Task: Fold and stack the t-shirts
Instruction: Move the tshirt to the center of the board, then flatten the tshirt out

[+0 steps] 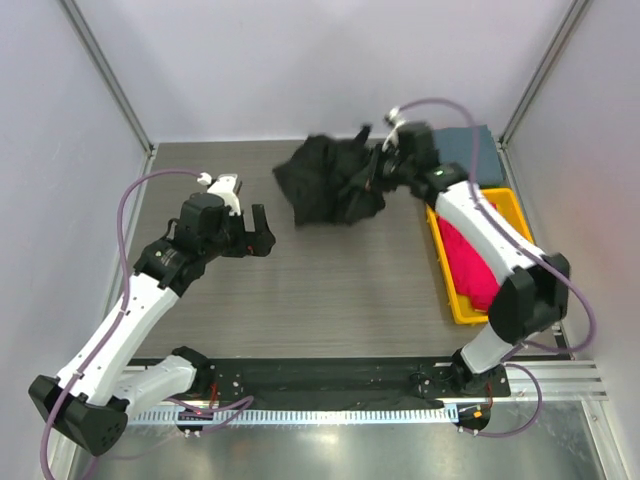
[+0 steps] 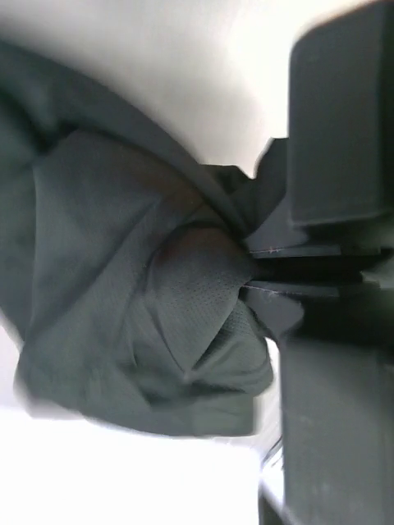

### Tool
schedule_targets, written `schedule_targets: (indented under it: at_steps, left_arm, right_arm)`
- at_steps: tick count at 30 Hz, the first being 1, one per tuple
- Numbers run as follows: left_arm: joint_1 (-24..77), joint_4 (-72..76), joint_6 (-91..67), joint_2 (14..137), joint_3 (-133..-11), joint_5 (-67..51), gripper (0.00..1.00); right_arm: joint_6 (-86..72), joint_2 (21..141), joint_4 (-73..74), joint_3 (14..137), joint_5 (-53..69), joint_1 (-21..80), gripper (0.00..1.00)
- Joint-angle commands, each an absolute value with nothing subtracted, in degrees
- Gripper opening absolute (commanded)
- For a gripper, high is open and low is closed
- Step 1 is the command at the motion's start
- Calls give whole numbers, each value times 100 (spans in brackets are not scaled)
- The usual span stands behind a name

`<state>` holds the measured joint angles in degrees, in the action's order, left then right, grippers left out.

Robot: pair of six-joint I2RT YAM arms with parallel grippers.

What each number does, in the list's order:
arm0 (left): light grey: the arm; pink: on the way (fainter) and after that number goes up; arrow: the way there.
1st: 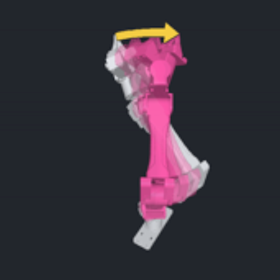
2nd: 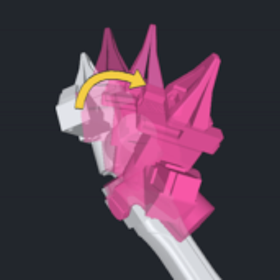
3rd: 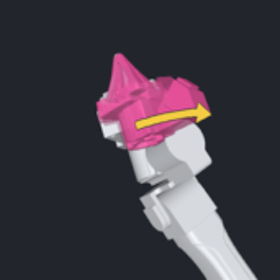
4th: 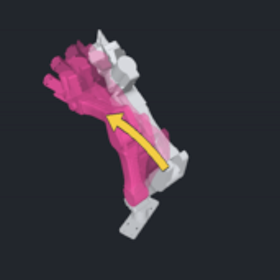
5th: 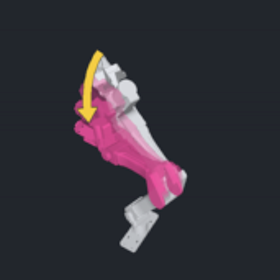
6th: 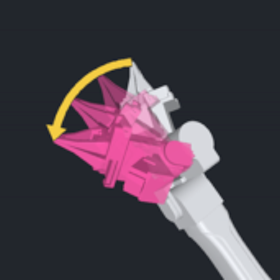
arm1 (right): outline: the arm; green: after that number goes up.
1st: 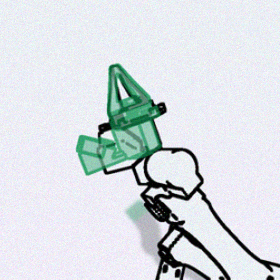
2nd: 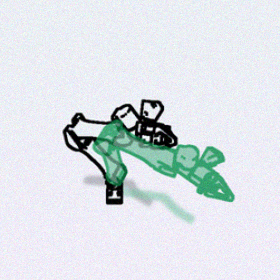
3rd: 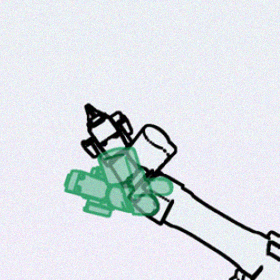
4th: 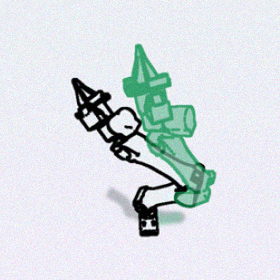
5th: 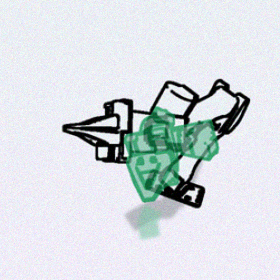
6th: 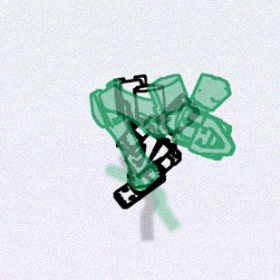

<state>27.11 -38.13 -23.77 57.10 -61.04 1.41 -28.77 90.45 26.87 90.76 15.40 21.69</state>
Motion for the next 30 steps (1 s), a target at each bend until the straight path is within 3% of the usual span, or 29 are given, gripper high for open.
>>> schedule_targets:
  at_steps: [1, 4, 12, 22, 30]
  left_arm:
    - [2725, -4402, -2593, 5791, -6310, 27, 98]
    - [2725, -4527, -2689, 5862, -6179, 26, 98]
    - [2725, -3912, -3269, 6643, -5678, -378, 97]
    - [2725, -2655, -4175, 8261, -5151, -755, 87]
    - [2725, -2689, -4184, 9053, -5511, -336, 77]
  right_arm:
    - [-3051, 9263, 1766, 7808, 1023, 2785, 27]
    - [-2944, 9395, 1925, 7490, 608, 3111, 40]
    - [-2523, 8843, 2355, 7093, 71, 3103, 49]
    - [-2189, 8061, 2417, 6311, 272, 3032, 51]
    - [-2398, 7814, 2426, 5986, 71, 3023, 49]
